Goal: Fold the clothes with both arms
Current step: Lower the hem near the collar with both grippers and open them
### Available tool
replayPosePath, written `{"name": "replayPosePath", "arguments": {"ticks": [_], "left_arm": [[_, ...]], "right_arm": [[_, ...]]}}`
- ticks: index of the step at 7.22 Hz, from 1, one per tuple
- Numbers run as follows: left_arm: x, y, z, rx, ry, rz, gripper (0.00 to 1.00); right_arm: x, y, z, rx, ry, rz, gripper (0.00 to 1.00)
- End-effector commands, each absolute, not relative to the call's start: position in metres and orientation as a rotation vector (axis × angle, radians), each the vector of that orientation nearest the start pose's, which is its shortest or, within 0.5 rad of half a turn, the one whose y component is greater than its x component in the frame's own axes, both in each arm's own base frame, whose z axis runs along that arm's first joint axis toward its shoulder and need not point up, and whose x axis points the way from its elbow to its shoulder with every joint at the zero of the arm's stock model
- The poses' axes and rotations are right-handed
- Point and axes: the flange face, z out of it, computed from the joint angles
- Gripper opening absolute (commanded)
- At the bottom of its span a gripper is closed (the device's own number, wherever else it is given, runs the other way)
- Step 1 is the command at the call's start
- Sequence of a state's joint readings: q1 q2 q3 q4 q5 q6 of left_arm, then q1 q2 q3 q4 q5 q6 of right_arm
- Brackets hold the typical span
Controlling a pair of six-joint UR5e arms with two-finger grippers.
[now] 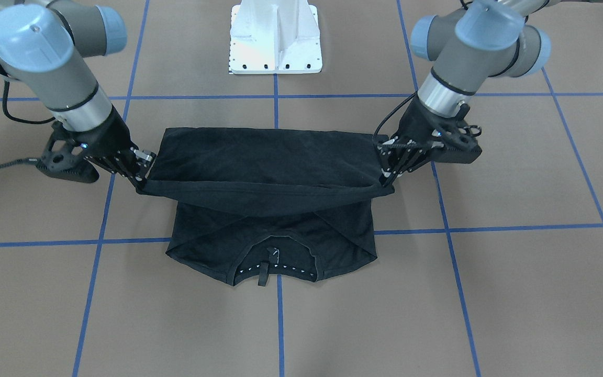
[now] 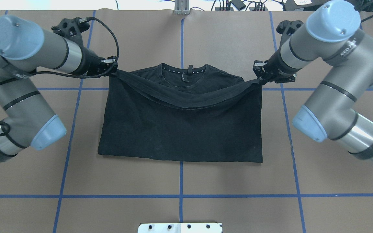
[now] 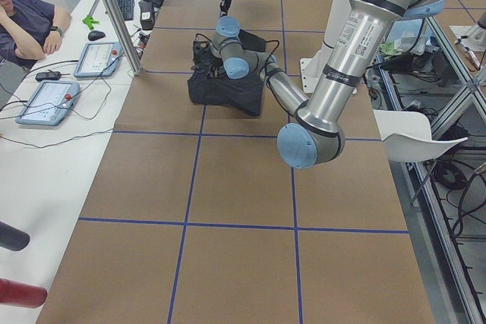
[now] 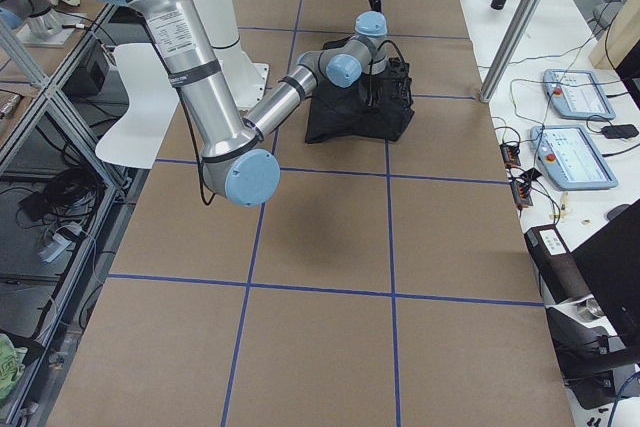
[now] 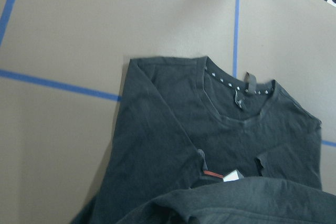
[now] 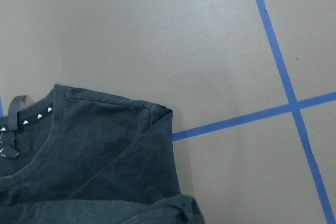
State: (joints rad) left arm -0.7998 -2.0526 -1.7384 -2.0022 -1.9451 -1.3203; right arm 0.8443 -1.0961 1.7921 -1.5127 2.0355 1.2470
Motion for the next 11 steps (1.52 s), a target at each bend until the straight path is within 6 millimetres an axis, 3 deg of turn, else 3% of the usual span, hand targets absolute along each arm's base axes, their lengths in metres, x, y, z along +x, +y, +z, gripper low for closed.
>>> {"name": "replayPosePath", "arguments": {"ticks": [1, 3, 5, 11], "left_arm": [[0.402, -0.559, 0.28, 0.292, 1.043, -0.267, 0.0], [0.425, -0.586, 0.311, 0.306, 1.001, -0.287, 0.0], [0.443, -0.601, 0.324, 0.303, 0.961, -0.27, 0.0], [0.445, -0.609, 0.342, 0.351, 0.906, -0.153, 0.0]], "right_arm": [[-0.379, -0.564, 0.295, 0.037, -0.814, 0.292, 0.0], [-0.394, -0.58, 0.315, 0.037, -0.767, 0.257, 0.0], [-0.4, -0.585, 0.33, 0.026, -0.741, 0.241, 0.0], [-0.406, -0.588, 0.358, 0.029, -0.703, 0.189, 0.0]]}}
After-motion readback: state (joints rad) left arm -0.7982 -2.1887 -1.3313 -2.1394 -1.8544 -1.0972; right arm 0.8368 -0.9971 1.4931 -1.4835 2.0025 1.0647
